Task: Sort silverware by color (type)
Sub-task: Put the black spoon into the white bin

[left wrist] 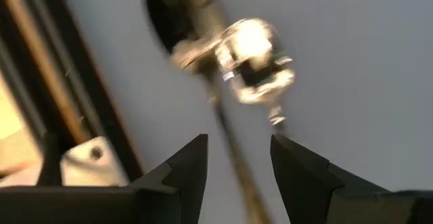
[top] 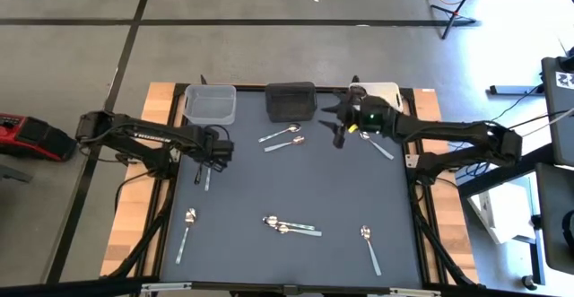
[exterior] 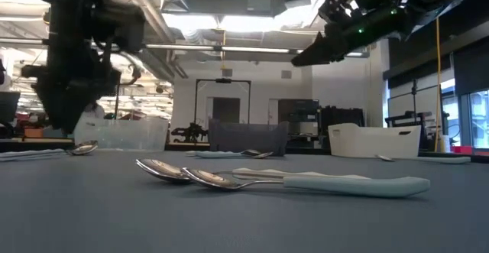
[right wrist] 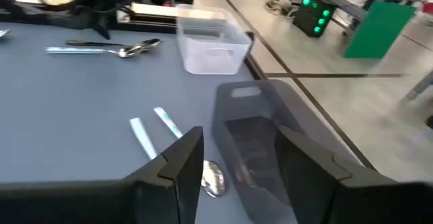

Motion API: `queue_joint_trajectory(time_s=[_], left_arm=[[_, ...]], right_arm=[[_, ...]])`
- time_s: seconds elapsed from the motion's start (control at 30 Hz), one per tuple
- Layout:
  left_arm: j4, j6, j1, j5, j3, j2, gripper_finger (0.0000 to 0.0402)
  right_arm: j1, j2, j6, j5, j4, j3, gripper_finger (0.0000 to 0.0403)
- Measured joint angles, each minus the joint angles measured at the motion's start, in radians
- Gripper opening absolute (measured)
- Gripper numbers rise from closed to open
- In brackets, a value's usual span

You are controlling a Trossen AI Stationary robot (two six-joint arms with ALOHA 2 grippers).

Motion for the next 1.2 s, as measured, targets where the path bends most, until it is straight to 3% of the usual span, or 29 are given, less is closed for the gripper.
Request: queue_joint_trajectory(time_s=[0.37, 0.63, 1.0, 1.2], left_arm=[[0.069, 0.158, 0.152, 0.059, -0.053, 0.08, 0.0156], [0.127, 0.256, 0.222, 0.067, -0.084, 0.127, 0.0153], [0.147, 0.262, 0.228, 0.074, -0.086, 0.131, 0.0063], [0.148, 0.231, 0.229, 0.011, -0.088, 0.132, 0.0024]], right_arm=[[0.096, 0.049, -0.024, 0.072, 0.023, 0.0, 0.0175], [0.101, 0.068, -0.025, 0.09, 0.025, 0.0, 0.0175], [0.101, 0.069, -0.024, 0.09, 0.019, 0.0, 0.0175], [0.101, 0.069, -0.018, 0.09, -0.026, 0.0, 0.0175]])
